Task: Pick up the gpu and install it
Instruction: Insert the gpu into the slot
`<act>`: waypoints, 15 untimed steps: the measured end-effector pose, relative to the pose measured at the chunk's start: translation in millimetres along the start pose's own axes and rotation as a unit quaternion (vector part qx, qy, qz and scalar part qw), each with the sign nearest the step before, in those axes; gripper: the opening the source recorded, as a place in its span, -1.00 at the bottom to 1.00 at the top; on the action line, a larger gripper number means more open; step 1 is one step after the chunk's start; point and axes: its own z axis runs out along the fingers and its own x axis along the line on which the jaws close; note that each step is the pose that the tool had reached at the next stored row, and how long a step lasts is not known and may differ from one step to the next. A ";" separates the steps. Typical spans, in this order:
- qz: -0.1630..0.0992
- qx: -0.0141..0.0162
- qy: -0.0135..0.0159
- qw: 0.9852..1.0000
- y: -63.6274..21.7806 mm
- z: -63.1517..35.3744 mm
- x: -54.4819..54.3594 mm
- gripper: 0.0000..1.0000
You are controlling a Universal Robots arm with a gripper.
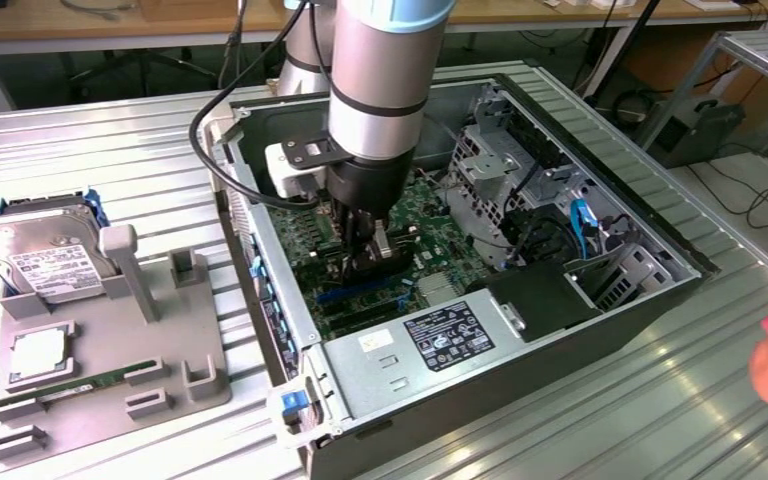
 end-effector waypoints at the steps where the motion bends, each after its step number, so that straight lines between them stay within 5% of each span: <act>1: 0.000 0.000 0.000 1.000 0.1 0.1 0.0 -0.47; 15: 0.001 0.000 0.002 1.000 0.2 7.3 -0.1 -0.47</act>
